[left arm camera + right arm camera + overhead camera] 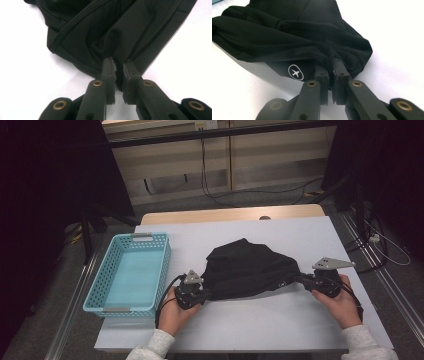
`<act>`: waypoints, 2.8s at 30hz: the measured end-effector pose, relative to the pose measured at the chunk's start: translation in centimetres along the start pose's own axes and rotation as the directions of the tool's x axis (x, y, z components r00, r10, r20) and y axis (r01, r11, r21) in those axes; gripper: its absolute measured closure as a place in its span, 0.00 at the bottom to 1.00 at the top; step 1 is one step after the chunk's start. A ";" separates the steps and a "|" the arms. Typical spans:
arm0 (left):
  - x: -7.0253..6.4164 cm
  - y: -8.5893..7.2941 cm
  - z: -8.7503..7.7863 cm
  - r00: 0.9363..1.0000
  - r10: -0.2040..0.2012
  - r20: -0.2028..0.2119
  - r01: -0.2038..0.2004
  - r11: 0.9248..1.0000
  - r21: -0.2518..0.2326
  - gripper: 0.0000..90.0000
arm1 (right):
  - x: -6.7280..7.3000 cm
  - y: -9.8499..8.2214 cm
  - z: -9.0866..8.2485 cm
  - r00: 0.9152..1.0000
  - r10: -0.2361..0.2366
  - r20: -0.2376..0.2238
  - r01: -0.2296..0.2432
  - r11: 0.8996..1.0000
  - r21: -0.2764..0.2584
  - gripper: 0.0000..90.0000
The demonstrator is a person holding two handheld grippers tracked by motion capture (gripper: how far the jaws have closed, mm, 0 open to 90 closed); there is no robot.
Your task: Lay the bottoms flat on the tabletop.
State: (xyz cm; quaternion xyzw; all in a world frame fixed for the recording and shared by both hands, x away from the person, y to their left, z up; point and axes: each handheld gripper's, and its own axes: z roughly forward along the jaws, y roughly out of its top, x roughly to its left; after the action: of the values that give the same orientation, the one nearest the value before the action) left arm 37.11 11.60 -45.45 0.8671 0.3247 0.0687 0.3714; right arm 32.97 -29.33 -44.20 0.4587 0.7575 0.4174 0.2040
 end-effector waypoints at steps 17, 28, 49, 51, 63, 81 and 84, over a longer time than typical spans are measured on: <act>1.6 3.1 -4.3 0.988 -0.139 0.062 0.147 0.978 -0.147 0.95 | 0.8 1.9 -1.7 0.999 -0.040 -0.007 0.040 0.997 -0.070 0.95; 3.8 7.9 -7.8 0.988 -0.150 0.023 0.151 0.959 -0.241 0.95 | 0.5 5.4 -2.4 0.997 -0.065 -0.035 0.060 0.991 -0.116 0.95; 5.6 9.1 -5.4 0.977 -0.208 0.044 0.213 0.953 -0.215 0.95 | -0.7 6.5 -0.4 0.999 -0.030 -0.029 0.027 0.995 -0.101 0.95; 5.8 9.3 -5.2 0.976 -0.216 0.041 0.220 0.952 -0.214 0.95 | -0.9 6.4 -0.2 0.999 -0.024 -0.031 0.021 0.995 -0.093 0.95; 8.1 12.0 -3.9 0.969 -0.243 0.035 0.245 0.950 -0.195 0.95 | -3.1 7.4 1.5 0.999 0.034 -0.020 -0.035 0.997 -0.062 0.95; 8.7 12.8 1.3 0.974 -0.205 -0.099 0.176 0.954 -0.244 0.18 | -2.3 10.9 6.5 0.989 0.036 0.141 -0.023 0.996 -0.088 0.36; 7.4 10.7 1.7 0.980 -0.186 -0.072 0.168 0.964 -0.209 0.17 | -0.6 7.8 6.0 0.992 0.005 0.128 0.000 0.999 -0.040 0.34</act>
State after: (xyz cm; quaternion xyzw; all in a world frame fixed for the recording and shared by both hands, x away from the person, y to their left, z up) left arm 48.97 9.56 -40.18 0.7885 0.4088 0.1073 0.4468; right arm 41.50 -25.37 -41.21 0.4814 0.7336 0.4025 0.2611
